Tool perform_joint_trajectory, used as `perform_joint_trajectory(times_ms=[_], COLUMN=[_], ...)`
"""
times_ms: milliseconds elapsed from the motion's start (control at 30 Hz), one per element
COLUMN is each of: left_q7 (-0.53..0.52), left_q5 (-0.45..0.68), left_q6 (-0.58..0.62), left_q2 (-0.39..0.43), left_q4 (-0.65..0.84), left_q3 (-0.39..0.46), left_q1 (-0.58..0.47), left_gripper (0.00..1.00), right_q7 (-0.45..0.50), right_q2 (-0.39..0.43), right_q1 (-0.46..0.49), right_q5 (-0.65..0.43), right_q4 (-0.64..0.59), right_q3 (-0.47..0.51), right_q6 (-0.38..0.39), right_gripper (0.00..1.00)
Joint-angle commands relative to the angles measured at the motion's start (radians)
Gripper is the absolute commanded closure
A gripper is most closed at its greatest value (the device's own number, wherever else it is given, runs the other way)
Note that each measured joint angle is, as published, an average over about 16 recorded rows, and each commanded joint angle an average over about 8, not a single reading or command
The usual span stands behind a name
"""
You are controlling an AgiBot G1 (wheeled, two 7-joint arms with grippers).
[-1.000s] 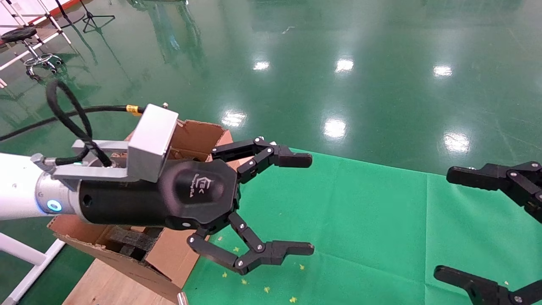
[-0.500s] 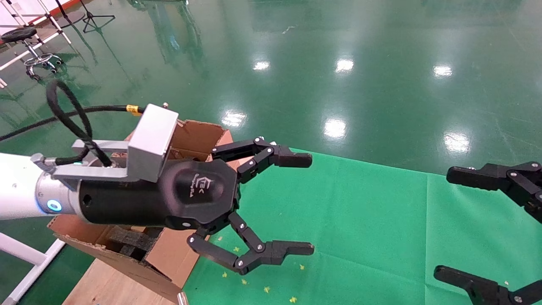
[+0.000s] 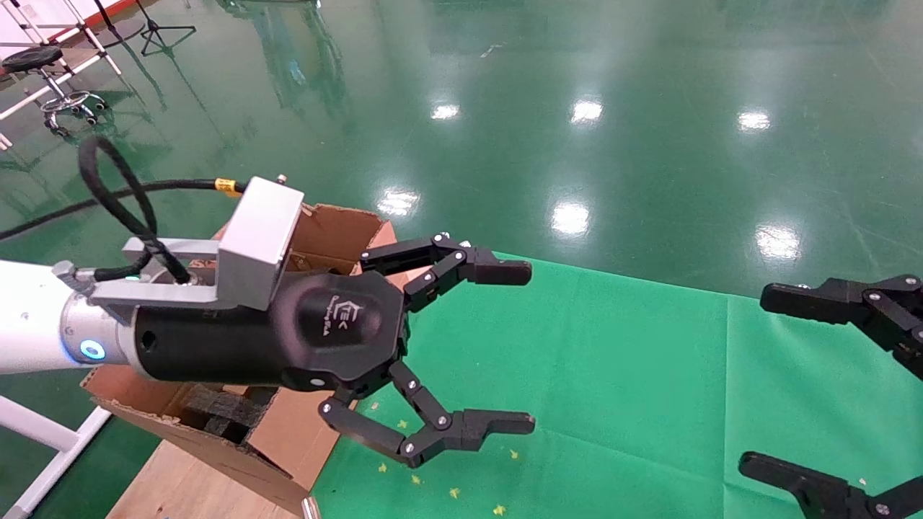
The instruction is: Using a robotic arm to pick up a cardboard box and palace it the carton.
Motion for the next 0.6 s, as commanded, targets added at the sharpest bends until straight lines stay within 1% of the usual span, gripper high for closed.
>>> perform_joint_trajectory(times_ms=[33,600], left_q7=[0.000,0.000], left_q5=[0.000,0.000], left_q6=[0.000,0.000], left_q2=[0.000,0.000], left_q4=[0.000,0.000], left_q3=[0.000,0.000], left_q1=[0.000,0.000], left_gripper=[0.00,0.00], right_q7=[0.000,0.000], right_q2=[0.000,0.000], right_q1=[0.000,0.000], right_q5=[0.000,0.000], right_q4=[0.000,0.000], right_q3=[0.000,0.000], right_q6=[0.000,0.000], right_gripper=[0.00,0.00])
